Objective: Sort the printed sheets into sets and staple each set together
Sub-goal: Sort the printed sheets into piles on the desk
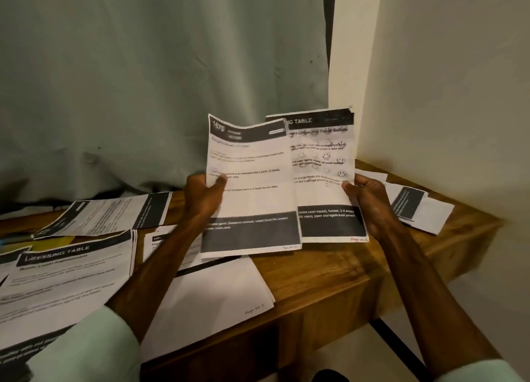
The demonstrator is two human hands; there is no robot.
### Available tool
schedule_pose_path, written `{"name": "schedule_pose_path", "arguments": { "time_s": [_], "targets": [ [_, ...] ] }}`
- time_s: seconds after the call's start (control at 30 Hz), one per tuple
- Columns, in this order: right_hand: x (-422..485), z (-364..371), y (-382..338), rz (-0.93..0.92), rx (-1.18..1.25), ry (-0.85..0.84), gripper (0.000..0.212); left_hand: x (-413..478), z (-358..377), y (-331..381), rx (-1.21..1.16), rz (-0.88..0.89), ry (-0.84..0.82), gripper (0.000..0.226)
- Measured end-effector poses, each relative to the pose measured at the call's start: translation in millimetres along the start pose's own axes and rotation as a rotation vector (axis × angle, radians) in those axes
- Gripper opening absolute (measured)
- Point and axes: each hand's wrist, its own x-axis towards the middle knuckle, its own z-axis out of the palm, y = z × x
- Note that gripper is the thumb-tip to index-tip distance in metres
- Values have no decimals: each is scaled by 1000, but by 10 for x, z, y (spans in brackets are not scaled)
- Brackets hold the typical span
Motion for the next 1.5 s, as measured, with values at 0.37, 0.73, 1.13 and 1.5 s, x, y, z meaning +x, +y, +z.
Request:
{"name": "schedule_pose_path", "arguments": {
  "time_s": [0.37, 0.73, 1.13, 1.5],
  "targets": [
    [38, -115, -144, -60, 43, 42, 19, 156, -174, 75, 154, 92, 40, 19],
    [154, 24, 305, 52, -330, -3, 29, -232, 502, -39, -275, -351, -290, 22],
    [310, -227, 844, -37, -818, -59, 53, -648, 885, -364, 241, -52, -146, 67],
    [881, -886, 515, -105, -1537, 90, 67, -773, 1163, -755, 814, 462, -421, 39]
  ]
}}
